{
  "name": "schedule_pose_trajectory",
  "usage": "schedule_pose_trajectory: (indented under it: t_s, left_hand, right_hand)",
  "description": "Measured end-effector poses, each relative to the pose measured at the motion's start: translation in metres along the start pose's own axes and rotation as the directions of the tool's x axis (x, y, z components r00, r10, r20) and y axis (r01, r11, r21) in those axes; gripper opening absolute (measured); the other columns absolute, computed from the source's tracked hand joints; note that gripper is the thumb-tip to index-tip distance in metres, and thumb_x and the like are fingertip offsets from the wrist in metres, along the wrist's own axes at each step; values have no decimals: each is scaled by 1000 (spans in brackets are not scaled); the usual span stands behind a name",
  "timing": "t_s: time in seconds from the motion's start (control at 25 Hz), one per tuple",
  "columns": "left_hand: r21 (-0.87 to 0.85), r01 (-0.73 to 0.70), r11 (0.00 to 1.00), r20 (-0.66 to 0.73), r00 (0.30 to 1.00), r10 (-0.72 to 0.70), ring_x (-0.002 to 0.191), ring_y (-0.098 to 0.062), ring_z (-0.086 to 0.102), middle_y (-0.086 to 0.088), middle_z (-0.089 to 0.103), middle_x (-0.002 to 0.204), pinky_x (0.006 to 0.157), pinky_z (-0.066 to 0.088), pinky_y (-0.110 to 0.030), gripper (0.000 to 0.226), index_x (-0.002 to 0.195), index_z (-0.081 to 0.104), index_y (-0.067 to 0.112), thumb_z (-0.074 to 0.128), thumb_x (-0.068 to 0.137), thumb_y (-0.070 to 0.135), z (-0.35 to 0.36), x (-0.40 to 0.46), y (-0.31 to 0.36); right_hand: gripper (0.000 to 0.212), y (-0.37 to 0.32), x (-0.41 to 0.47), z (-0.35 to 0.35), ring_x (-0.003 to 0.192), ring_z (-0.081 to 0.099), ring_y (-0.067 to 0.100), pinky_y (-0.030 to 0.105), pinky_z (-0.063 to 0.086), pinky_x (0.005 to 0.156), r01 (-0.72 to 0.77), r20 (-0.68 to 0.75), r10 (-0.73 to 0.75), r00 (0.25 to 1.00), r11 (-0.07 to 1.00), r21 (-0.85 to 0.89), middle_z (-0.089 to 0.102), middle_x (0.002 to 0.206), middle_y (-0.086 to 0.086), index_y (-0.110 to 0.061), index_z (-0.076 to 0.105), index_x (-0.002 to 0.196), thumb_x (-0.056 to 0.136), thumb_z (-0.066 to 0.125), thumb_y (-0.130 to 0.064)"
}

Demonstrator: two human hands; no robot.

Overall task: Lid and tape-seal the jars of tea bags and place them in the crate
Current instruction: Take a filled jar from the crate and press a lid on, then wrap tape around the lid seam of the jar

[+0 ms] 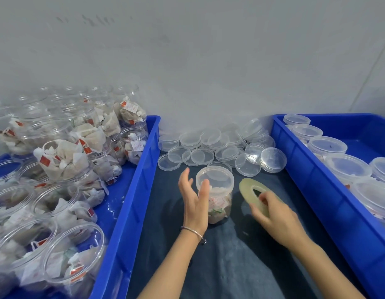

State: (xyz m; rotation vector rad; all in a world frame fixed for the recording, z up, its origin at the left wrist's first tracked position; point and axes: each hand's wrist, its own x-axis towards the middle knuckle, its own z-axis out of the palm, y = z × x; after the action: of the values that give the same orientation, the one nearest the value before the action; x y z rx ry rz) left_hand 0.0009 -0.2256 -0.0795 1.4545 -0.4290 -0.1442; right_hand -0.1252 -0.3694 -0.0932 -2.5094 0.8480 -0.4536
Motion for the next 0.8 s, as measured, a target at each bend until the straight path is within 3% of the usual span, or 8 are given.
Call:
schedule_pose_trajectory:
  t_s: [0.08, 0.12, 0.2, 0.32, 0.4, 0.56, 0.68, 0.8]
  left_hand:
    - [73, -197, 978, -145, 968, 205, 125, -11, 45, -1, 41, 136, 100, 35, -21, 43, 134, 40, 12, 57, 94, 12, -5, 3, 19]
    - [99, -296, 950, -124, 944, 307, 118, -10, 50, -2, 48, 129, 99, 39, -22, 38, 128, 46, 12, 58, 92, 11, -4, 4, 30]
    - [139, -410, 901, 111, 911, 398, 112, -6, 54, 0, 55, 122, 98, 43, -24, 33, 124, 52, 13, 55, 92, 17, 2, 2, 52]
    - [256, -363, 896, 507, 839, 195, 130, -2, 39, 4, 44, 143, 109, 30, -17, 50, 142, 40, 13, 47, 98, 36, 14, -6, 67]
    - [279, -335, 900, 589, 800, 115, 130, 1, 36, 3, 42, 145, 107, 25, -10, 51, 143, 38, 11, 44, 98, 34, 16, -10, 65]
    - [221, -362, 906, 468, 854, 227, 120, 1, 48, 6, 56, 127, 104, 35, -13, 35, 129, 57, 7, 54, 96, 20, 9, -19, 64]
    - [171, -411, 895, 326, 881, 343, 109, 4, 55, 6, 64, 115, 98, 41, -13, 25, 115, 68, 6, 62, 91, 13, 6, -23, 60]
    - [200, -529, 824, 246, 842, 480, 102, -2, 60, 0, 69, 109, 92, 46, -15, 20, 106, 72, 4, 66, 87, 10, 10, -29, 52]
  right_hand:
    - [23, -10, -3, -14, 69, 55, 20, 34, 40, 59, -83, -136, 134, 982, 942, 324, 59, 74, -3, -23, 50, 82, 90, 49, -44]
    - [24, -13, -5, -21, 65, 53, 18, 32, 40, 57, -79, -188, 183, 965, 885, 460, 57, 68, -4, -22, 52, 78, 92, 48, -41]
    - [28, -23, -14, -34, 56, 47, 7, 27, 38, 55, 20, -266, 169, 949, 810, 586, 53, 58, -5, -23, 54, 73, 92, 46, -43]
    - [28, -40, -34, -38, 49, 41, 5, 20, 34, 48, 221, -356, -10, 935, 800, 558, 49, 57, 5, -26, 54, 74, 83, 41, -50]
    - [27, -46, -43, -35, 45, 35, 5, 21, 29, 44, 306, -409, -87, 908, 806, 506, 46, 54, 7, -23, 53, 78, 83, 41, -46]
    - [28, -47, -49, -32, 48, 47, 5, 15, 33, 46, 355, -459, -163, 873, 859, 370, 48, 52, -18, -16, 55, 82, 80, 43, -42]
    - [40, -49, -49, -30, 62, 55, 15, 23, 40, 52, 361, -469, -203, 860, 891, 276, 58, 65, -12, -5, 60, 84, 78, 45, -42]
    - [42, -52, -48, -28, 53, 52, 17, 26, 40, 51, 333, -497, -179, 849, 912, 241, 60, 65, -5, -5, 61, 84, 77, 44, -42]
